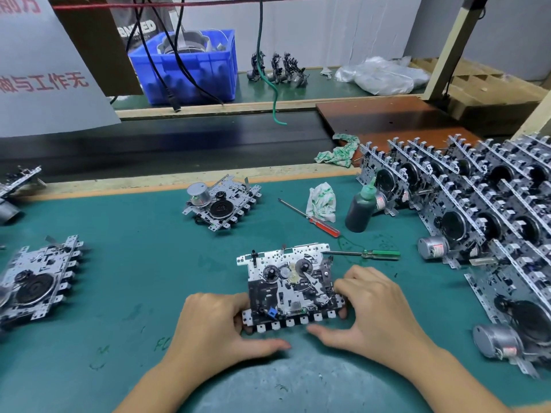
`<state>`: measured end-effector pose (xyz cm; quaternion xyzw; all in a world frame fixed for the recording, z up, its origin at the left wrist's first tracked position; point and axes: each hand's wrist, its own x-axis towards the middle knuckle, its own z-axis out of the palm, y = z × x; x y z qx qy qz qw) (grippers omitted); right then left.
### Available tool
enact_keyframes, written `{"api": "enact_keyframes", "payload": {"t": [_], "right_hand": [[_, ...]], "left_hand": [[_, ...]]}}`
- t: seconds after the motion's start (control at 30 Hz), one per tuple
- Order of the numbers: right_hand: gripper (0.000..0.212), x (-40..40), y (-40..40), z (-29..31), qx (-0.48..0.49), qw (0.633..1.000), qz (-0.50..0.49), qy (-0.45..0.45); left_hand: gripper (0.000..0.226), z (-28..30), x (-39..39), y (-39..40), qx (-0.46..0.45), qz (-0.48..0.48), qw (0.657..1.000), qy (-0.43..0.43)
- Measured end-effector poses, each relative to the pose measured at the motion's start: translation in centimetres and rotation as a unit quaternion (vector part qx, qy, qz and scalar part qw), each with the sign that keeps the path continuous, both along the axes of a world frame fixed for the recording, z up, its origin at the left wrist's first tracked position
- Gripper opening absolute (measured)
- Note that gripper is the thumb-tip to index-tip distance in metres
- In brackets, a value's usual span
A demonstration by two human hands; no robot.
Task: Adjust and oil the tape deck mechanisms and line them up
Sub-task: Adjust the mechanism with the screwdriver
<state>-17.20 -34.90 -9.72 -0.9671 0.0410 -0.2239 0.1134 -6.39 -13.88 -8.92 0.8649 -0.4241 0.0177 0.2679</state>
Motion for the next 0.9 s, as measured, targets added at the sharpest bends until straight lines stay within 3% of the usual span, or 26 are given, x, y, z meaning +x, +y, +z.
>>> {"api": "enact_keyframes", "payload": {"t": [0.2,0.33,0.43,0.6,0.73,0.8,0.9], "right_hand": [[0.055,0.0,0.7,0.4,0.024,0.998,-0.061,-0.006],[0.049,-0.4,-0.1,0.7,0.046,0.999,0.018,0.011],[0.052,-0.4,-0.2,1.3,0.06,0.997,0.041,0.019],[0.051,-0.2,1.3,2.3,0.161,0.987,-0.019,0.012],[0.061,-0.1,1.7,2.9,0.217,0.972,-0.046,0.074],[0.067,-0.1,1.8,3.6,0.294,0.952,-0.025,0.083],[0.065,0.6,1.6,4.8,0.485,0.866,0.012,0.122]], "left_hand": [[0.059,-0.1,0.0,0.1,-0.008,-0.017,1.0,0.008],[0.057,-0.4,-0.1,0.1,0.004,-0.006,1.0,-0.029],[0.062,-0.2,0.1,0.3,-0.016,0.003,1.0,0.005],[0.034,0.3,0.0,0.5,-0.098,0.01,0.994,0.038],[0.065,0.8,0.0,0.7,-0.148,0.033,0.985,0.077],[0.066,1.6,-0.1,0.3,-0.217,0.043,0.969,0.114],[0.074,2.7,0.4,-0.5,-0.263,0.097,0.942,0.187]]}}
